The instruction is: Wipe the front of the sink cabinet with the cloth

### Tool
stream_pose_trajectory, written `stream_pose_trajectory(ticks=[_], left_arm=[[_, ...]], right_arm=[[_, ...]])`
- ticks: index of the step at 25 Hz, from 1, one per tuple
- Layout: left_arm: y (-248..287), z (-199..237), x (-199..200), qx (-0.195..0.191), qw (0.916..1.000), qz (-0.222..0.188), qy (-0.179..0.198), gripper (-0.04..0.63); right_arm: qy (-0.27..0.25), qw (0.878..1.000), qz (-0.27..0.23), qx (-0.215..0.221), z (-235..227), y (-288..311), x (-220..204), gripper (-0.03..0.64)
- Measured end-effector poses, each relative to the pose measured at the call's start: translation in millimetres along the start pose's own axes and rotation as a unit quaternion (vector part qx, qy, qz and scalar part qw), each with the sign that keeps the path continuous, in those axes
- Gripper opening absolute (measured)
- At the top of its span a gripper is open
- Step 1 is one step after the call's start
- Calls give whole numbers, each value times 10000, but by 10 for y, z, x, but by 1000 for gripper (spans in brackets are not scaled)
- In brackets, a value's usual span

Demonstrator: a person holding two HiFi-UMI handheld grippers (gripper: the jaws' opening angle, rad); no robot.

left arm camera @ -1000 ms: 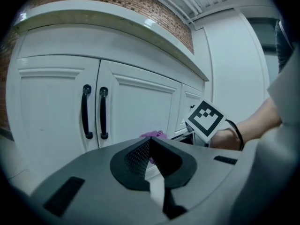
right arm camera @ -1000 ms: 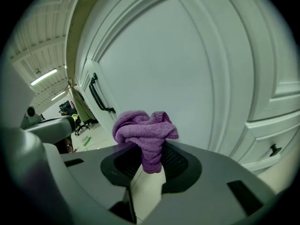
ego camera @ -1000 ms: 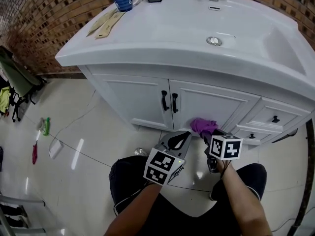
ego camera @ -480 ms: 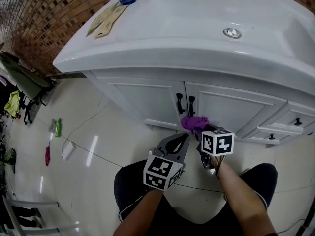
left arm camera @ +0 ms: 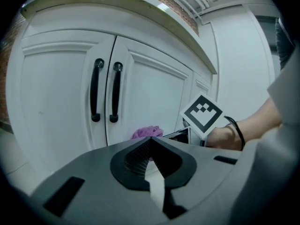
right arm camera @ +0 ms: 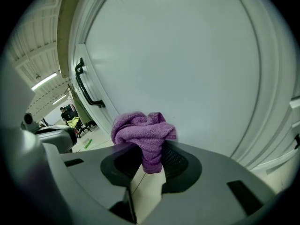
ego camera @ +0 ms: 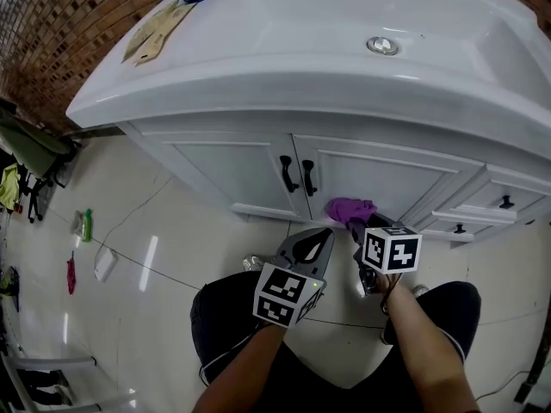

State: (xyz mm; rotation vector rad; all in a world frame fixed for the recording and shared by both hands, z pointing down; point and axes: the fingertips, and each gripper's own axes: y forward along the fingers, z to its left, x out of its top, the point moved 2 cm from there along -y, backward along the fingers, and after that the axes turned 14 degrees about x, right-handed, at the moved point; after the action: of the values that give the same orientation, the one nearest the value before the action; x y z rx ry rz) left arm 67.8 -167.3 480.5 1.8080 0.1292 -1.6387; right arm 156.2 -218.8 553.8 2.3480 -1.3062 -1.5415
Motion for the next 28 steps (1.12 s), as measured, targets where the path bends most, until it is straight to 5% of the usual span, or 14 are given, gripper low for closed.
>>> stream_pose_trajectory(ticks=[22,28], left_arm=[[292,-987,35,-637,9971,5,428,3],[184,-764,-12,-408,9984,59,397,3]], right_arm=[[280,9922,-230,-1194,-922,-1252,-150,115],[-61,9978,348,-559,-497,-815,-317,115]])
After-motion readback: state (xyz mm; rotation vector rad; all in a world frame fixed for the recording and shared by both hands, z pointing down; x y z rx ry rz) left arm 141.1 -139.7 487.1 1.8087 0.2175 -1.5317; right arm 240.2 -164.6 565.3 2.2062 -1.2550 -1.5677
